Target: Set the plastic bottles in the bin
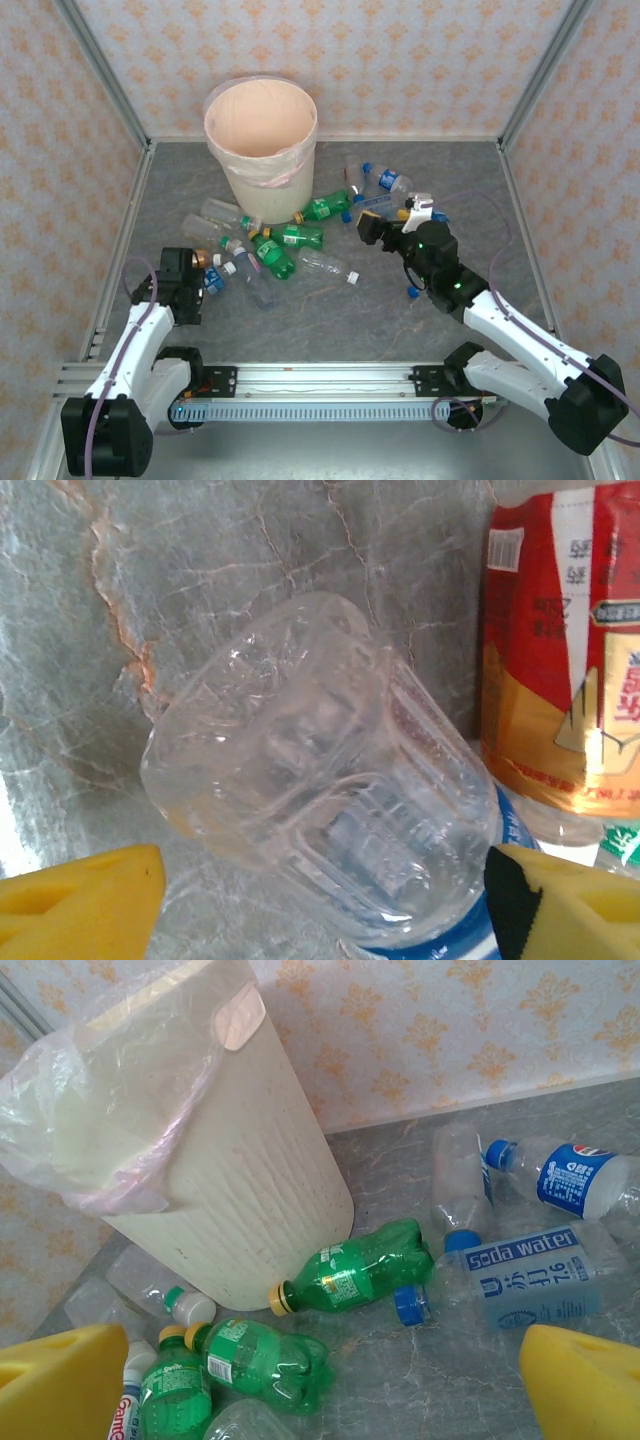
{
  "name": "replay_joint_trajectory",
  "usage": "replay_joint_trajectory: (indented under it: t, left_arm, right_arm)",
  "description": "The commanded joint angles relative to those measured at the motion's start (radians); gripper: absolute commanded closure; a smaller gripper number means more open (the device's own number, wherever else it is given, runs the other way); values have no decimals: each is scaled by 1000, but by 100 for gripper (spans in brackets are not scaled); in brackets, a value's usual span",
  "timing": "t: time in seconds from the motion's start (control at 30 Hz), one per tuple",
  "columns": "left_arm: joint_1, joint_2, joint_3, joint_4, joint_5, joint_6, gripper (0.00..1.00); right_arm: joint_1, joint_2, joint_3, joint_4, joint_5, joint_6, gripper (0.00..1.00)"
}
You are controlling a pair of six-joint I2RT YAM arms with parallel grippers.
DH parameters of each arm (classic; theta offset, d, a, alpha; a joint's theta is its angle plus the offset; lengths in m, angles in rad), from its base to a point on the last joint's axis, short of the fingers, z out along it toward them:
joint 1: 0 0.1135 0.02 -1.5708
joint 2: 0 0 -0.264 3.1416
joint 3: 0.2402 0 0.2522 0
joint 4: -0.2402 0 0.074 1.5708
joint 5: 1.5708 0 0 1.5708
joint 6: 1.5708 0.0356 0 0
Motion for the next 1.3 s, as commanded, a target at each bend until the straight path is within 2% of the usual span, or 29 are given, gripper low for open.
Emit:
replay_joint_trajectory:
  t: [0.0,0.2,0.47,0.87,1.07,1.13,1.23,1.27]
  left_arm:
    - [5,42,-12,64,-30,-24,15]
    - [6,113,-37,156,-20,-31,14]
    - [16,157,-10,172,-58,-21,13]
    - [64,164,-59,200,-62,8,15]
    - [73,115,-51,164,-91,13,27]
    - [76,93,-47,149,-98,11,28]
    - [87,61,-39,149,-96,33,44]
    - [89,50,-36,149,-100,36,44]
  right_arm:
    - [12,8,4,15,21,-15,0]
    - [15,9,6,7,16,-17,0]
    - [15,34,19,13,11,-15,0]
    - [21,38,26,2,12,-18,0]
    - [24,28,28,-4,11,-14,0]
    - [26,27,30,-4,8,-7,0]
    - [27,30,35,-4,-8,-4,0]
    - [27,30,35,-5,-10,-2,0]
